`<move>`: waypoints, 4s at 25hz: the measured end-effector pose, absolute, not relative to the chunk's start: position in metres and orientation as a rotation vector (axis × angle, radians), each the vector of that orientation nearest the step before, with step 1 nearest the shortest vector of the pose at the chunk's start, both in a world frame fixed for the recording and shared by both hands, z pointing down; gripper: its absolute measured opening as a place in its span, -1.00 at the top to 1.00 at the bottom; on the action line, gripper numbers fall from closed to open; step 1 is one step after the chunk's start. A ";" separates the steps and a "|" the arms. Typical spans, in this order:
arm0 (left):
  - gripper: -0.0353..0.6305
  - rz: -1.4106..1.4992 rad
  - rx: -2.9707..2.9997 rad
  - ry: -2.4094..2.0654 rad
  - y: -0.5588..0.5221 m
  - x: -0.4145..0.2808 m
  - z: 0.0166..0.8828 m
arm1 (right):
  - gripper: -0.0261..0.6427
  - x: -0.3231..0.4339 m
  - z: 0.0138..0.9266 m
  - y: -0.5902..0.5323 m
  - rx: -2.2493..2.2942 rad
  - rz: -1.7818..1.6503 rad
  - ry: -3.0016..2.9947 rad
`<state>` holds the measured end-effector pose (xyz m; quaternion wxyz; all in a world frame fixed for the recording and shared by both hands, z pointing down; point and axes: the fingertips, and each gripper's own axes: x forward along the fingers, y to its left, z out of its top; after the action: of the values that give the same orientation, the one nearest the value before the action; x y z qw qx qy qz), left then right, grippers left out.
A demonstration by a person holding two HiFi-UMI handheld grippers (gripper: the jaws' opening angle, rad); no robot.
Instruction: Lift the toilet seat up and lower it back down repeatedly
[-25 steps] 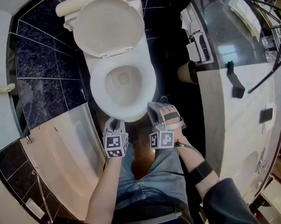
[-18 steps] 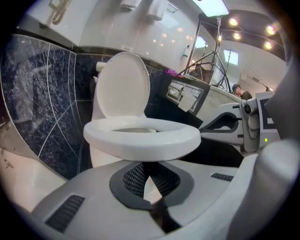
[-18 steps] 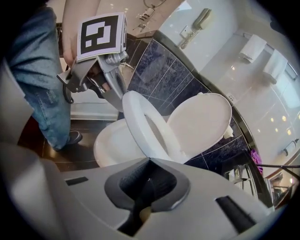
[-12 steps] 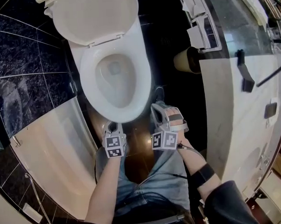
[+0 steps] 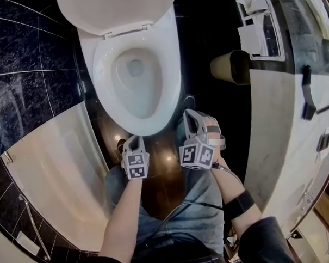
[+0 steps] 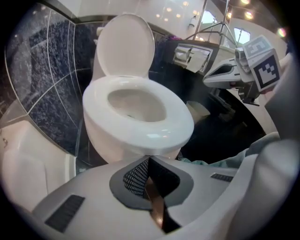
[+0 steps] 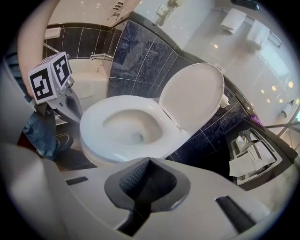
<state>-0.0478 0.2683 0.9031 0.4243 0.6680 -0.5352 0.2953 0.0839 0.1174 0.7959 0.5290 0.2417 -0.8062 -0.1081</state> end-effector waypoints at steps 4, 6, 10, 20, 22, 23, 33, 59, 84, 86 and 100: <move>0.90 0.740 1.655 -1.322 0.277 -0.044 0.909 | 0.86 0.079 0.798 0.115 0.584 -0.257 -1.935; 0.90 0.736 1.652 -1.339 0.274 -0.048 0.903 | 0.86 0.077 0.797 0.116 0.588 -0.247 -1.940; 0.90 0.722 1.703 -1.375 0.251 -0.056 0.881 | 0.86 0.075 0.787 0.111 0.602 -0.239 -1.947; 0.90 0.702 1.834 -1.518 0.191 -0.101 0.726 | 0.86 0.059 0.678 0.091 0.731 -0.104 -2.038; 0.90 0.671 1.870 -1.581 0.170 -0.118 0.675 | 0.86 0.047 0.643 0.079 0.771 -0.072 -2.083; 0.90 0.652 1.890 -1.610 0.161 -0.125 0.647 | 0.86 0.042 0.625 0.075 0.790 -0.049 -2.109; 0.90 0.515 2.012 -1.785 0.128 -0.151 0.435 | 0.86 0.041 0.462 0.056 0.949 0.170 -2.281; 0.90 0.418 2.100 -1.886 0.138 -0.149 0.332 | 0.86 0.057 0.385 0.043 1.023 0.340 -2.381; 0.90 0.584 2.129 -1.788 0.112 -0.131 0.480 | 0.10 0.121 0.684 0.084 1.020 1.051 -1.973; 0.90 0.592 2.119 -1.780 0.110 -0.129 0.508 | 0.10 0.120 0.728 0.092 1.014 1.136 -1.942; 0.90 0.671 2.100 -1.754 0.125 -0.129 0.626 | 0.14 0.100 0.904 0.131 1.034 1.517 -1.863</move>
<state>-0.1291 0.1255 0.6261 0.1615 0.7356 -0.6144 0.2352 0.0997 0.1315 0.9041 0.2602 0.3817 -0.6878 0.5599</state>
